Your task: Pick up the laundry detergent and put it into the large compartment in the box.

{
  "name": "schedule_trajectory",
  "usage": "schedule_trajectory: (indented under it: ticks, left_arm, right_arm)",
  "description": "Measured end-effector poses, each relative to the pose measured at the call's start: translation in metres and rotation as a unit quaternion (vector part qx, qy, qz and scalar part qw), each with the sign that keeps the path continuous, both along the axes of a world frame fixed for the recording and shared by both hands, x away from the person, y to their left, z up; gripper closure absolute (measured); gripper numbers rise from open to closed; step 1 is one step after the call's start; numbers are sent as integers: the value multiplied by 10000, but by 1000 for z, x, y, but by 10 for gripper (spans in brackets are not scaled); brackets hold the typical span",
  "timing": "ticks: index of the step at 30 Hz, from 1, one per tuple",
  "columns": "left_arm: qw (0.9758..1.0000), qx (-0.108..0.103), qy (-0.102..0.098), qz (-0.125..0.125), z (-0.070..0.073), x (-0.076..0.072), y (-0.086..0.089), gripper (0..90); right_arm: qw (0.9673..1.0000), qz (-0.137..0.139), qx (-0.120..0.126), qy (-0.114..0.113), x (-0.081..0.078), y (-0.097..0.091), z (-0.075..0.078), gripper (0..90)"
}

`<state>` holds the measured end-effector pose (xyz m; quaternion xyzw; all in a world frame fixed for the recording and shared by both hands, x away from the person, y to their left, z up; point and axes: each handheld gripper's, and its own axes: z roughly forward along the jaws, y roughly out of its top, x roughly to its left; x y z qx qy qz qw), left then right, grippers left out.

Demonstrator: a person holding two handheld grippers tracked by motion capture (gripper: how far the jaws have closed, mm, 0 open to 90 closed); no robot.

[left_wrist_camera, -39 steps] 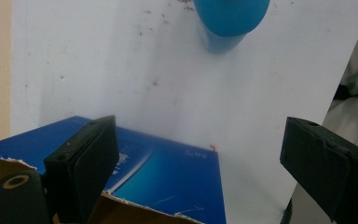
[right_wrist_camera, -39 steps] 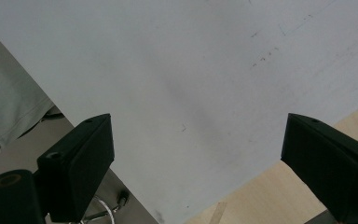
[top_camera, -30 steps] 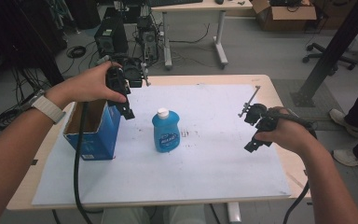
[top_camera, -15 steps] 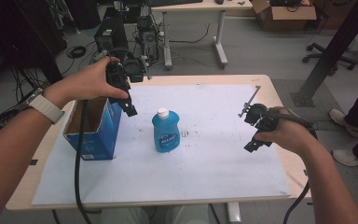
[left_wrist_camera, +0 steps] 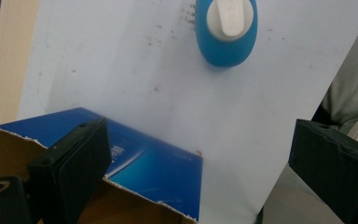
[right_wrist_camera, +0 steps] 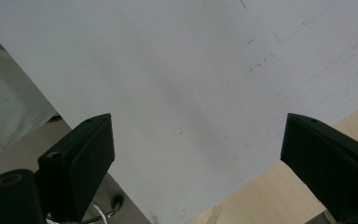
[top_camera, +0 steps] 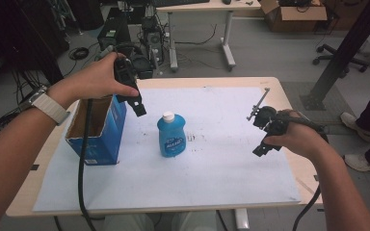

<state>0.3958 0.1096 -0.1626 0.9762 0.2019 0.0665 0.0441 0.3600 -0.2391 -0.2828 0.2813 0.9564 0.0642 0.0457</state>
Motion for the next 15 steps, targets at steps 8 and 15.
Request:
schedule_trajectory:
  ticks: [8,15]
  left_arm:
    - [9999,3,26,106,6,0,-14,63]
    - [9997,52,39,221,6,2,-22,61]
  right_arm:
    - [10000,15,12,-7,1,1,0,96]
    - [10000,39,24,5,2,3,-1,96]
